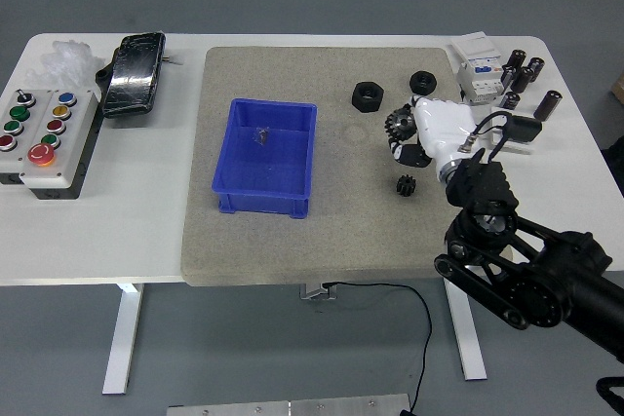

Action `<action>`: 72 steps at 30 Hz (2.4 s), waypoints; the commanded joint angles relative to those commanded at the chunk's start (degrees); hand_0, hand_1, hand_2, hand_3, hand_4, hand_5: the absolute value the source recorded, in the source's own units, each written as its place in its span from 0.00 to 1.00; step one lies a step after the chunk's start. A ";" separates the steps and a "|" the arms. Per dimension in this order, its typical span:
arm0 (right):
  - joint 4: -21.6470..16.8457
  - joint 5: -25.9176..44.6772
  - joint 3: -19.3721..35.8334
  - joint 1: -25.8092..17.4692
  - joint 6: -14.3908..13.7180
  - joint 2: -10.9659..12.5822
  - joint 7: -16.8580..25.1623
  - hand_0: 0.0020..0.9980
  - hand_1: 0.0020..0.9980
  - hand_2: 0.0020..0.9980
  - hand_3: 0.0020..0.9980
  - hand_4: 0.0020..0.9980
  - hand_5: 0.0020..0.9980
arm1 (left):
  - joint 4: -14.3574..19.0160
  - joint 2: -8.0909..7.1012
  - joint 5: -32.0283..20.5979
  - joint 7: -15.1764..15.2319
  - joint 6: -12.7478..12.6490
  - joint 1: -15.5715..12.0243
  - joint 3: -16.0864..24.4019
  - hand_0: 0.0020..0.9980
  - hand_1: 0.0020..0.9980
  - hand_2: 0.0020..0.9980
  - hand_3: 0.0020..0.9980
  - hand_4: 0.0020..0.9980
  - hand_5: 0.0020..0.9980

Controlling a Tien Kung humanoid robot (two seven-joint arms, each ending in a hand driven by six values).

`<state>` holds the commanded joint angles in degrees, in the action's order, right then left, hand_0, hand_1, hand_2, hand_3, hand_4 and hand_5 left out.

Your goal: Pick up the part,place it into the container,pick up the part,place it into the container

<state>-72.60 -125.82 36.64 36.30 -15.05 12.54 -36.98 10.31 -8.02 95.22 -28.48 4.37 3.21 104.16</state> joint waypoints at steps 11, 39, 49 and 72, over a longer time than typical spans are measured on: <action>-0.34 7.23 -9.99 4.87 -11.90 -8.03 0.00 0.23 0.42 0.28 0.41 0.05 0.03 | 0.00 -0.05 0.15 -0.59 -0.14 -0.19 0.12 0.72 0.72 0.73 0.84 0.82 0.53; 7.58 15.14 -19.33 8.71 -12.39 -12.54 0.00 0.29 0.56 0.75 0.79 0.65 0.33 | 0.00 0.57 -1.28 -1.16 -0.64 -0.34 0.14 0.72 0.72 0.73 0.84 0.81 0.54; 7.15 13.85 -18.02 8.60 -10.26 -12.54 0.00 0.33 0.66 0.84 0.92 0.96 0.58 | 0.00 0.65 -0.73 -1.22 -0.56 -0.18 0.42 0.72 0.72 0.73 0.84 0.81 0.54; -3.43 2.13 8.44 -9.74 8.57 2.92 0.00 0.31 0.59 0.77 0.84 0.93 0.52 | 0.00 0.62 0.84 -0.42 -0.42 -0.88 1.50 0.72 0.72 0.73 0.84 0.81 0.54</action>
<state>-76.04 -123.69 45.09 26.56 -6.48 15.46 -36.98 10.31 -7.40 96.06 -28.90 3.95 2.33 105.66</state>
